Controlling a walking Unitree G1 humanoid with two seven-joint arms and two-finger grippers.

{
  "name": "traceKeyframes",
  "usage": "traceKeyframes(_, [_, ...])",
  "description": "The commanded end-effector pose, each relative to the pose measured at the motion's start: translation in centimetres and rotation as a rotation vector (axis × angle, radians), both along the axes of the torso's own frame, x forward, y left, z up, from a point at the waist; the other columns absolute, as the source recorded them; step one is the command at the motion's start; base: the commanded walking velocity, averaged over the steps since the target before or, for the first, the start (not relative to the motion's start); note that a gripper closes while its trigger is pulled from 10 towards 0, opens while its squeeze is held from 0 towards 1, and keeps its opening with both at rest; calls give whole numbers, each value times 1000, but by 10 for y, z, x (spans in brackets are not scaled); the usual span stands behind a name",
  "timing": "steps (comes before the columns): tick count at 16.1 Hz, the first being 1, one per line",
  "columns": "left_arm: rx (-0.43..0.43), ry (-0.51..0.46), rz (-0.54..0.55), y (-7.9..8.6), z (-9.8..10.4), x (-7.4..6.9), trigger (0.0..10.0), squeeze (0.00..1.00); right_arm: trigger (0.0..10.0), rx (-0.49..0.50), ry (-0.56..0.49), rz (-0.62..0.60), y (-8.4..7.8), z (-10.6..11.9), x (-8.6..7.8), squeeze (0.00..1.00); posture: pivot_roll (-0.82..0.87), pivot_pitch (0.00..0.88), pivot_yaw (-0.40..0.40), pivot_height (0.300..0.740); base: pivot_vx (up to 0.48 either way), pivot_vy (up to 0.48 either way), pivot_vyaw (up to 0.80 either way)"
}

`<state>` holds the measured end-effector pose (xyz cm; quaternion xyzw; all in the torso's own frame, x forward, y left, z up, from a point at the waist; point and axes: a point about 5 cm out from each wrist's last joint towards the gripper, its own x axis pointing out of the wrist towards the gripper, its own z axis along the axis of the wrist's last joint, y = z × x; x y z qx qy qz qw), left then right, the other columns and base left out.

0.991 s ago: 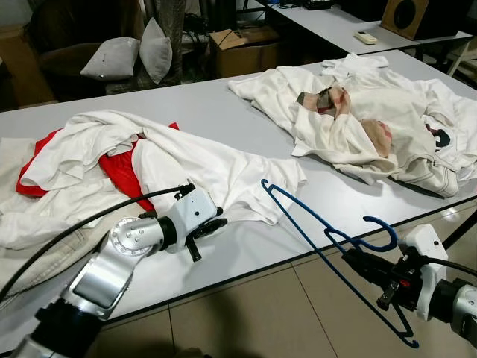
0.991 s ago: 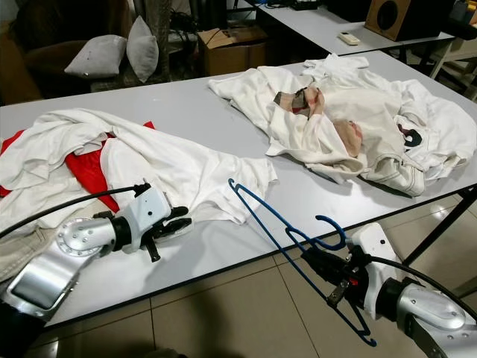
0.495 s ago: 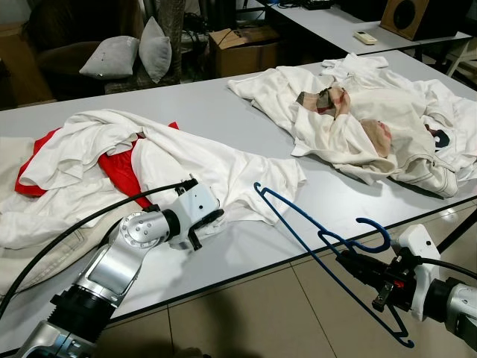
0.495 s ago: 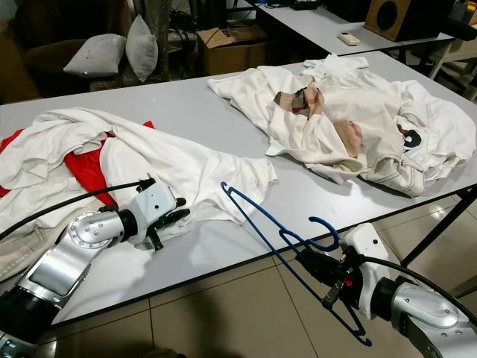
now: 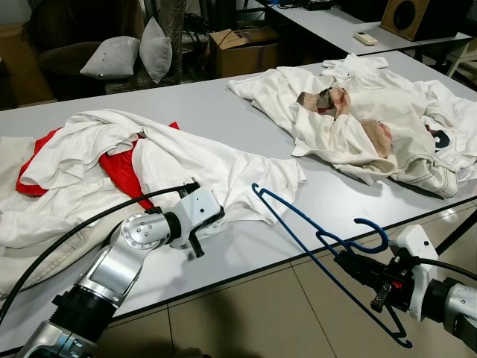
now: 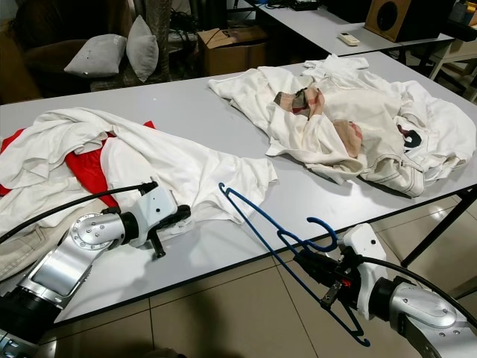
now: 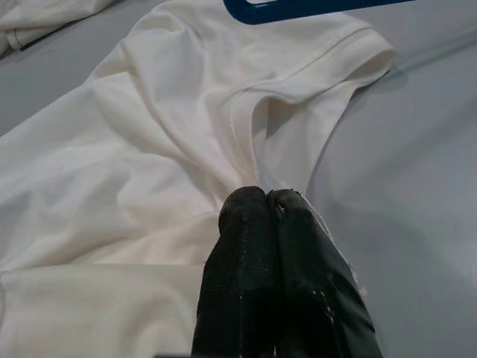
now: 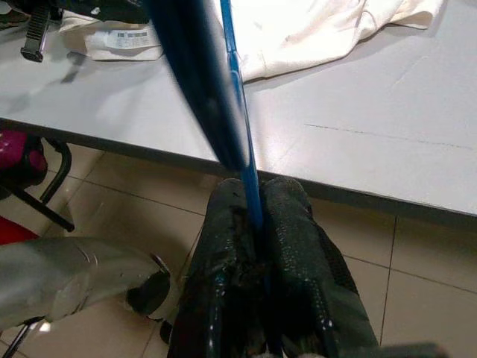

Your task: Hang hanger

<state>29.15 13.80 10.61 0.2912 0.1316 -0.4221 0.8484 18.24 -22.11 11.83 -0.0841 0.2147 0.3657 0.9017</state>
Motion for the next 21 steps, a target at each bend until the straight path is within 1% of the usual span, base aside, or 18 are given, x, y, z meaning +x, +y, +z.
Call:
traceKeyframes(1, [27,-3,-11,1,0,1,0,0,10000,7,-18,13,3,3,0,0,-11,0,31,740,0,0,0])
traceKeyframes(4, [35,-9,-8,2,0,3,0,0,10000,12,-18,16,3,3,0,0,-12,0,33,740,0,0,0])
traceKeyframes(6, [12,-24,10,2,4,6,0,0,10000,16,-18,18,5,3,-1,0,-10,0,34,740,0,0,0])
traceKeyframes(7, [-59,-43,43,1,13,10,0,0,10000,26,-19,24,6,3,-1,0,-8,0,33,740,0,0,0])
traceKeyframes(9, [-110,-98,80,2,28,18,0,0,10000,48,-20,41,10,5,-2,0,-6,0,32,740,0,0,0])
traceKeyframes(10, [-109,-149,96,4,38,22,0,0,10000,63,-20,59,14,5,-3,0,-4,0,33,740,0,0,0])
traceKeyframes(12, [-96,-205,98,5,49,26,0,0,10000,94,-17,82,21,6,-5,0,-1,0,33,740,0,0,0])
traceKeyframes(13, [-105,-226,94,4,56,26,0,0,10000,106,-14,87,26,4,-5,0,-1,0,33,740,0,0,0])
traceKeyframes(16, [-98,-252,76,3,63,23,0,0,10000,130,13,106,39,-3,-3,0,7,0,36,740,0,0,0])
traceKeyframes(17, [-104,-269,72,4,67,20,0,0,10000,106,41,80,43,-12,3,0,16,0,40,740,0,0,0])
traceKeyframes(18, [-106,-276,70,4,69,19,0,0,10000,91,51,68,44,-16,6,0,16,0,40,740,0,0,0])
traceKeyframes(19, [-117,-291,62,3,73,14,0,0,10000,98,88,14,45,-23,14,0,23,0,38,740,0,0,0])
traceKeyframes(21, [-133,-314,35,0,77,7,0,0,10000,129,123,-38,50,-30,25,0,36,0,37,740,0,0,0])
